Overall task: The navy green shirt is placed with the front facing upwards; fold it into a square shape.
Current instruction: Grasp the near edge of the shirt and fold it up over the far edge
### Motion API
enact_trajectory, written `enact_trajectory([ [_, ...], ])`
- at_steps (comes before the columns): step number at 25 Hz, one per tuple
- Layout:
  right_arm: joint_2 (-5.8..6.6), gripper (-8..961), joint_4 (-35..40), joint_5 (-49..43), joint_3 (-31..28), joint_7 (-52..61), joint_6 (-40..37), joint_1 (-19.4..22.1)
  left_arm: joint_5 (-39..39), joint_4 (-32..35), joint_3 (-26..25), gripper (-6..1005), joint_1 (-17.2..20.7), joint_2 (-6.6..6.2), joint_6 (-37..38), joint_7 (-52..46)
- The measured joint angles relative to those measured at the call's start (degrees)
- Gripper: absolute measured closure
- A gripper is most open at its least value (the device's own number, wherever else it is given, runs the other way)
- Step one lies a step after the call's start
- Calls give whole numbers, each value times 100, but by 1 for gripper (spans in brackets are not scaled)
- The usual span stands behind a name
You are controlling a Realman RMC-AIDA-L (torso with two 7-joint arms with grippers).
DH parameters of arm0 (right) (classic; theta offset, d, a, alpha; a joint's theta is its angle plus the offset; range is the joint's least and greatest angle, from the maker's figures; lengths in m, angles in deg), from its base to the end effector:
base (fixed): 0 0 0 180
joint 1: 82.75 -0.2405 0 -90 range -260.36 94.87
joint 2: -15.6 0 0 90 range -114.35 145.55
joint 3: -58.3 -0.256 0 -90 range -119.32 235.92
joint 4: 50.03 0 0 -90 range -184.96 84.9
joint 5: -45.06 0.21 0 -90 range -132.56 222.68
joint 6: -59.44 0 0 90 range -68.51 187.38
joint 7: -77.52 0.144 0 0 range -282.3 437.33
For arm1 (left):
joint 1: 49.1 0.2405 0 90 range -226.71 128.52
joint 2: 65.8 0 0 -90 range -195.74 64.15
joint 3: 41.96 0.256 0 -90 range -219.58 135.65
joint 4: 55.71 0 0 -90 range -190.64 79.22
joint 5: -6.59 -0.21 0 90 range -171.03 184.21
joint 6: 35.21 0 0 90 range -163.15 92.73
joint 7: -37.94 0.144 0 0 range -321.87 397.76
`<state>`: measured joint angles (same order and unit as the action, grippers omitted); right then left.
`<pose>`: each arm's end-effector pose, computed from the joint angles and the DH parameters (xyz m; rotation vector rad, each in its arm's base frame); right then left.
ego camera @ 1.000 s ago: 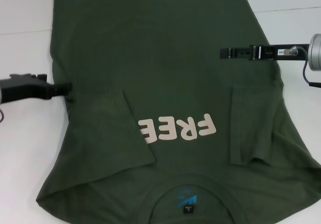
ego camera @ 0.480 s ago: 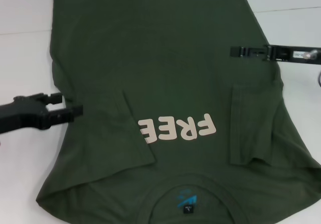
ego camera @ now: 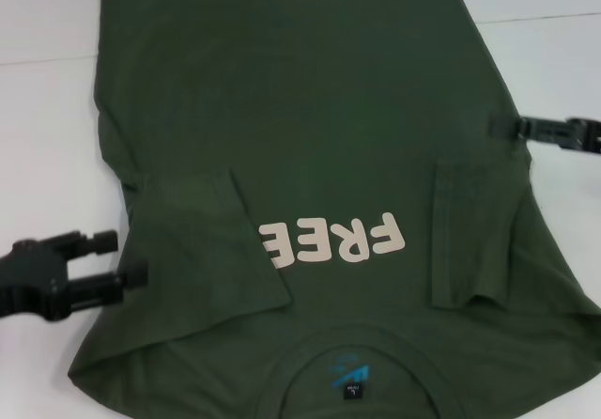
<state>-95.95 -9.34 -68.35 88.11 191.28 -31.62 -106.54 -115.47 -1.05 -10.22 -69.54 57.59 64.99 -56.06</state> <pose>0.3235 0.3178 0.0880 -2.2496 1.4358 0.8381 -0.2908 0.2775 0.0303 -2.6381 -0.9663 -0.6721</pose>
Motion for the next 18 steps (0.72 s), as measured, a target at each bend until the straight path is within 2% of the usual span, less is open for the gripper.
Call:
enact_trajectory([
  [3,49,71,-7,-53,23,40,-175,135,-149,44,-124,214,101,0,205,23],
  [11,296,71,-28,-406,-20,400,-540,328,-779,62,-608,214,153,-57,516,-2],
  [18,335,71,-44,-454,-179,453,-600,410,-1083,16,-874,214,176,-79,488,-3],
])
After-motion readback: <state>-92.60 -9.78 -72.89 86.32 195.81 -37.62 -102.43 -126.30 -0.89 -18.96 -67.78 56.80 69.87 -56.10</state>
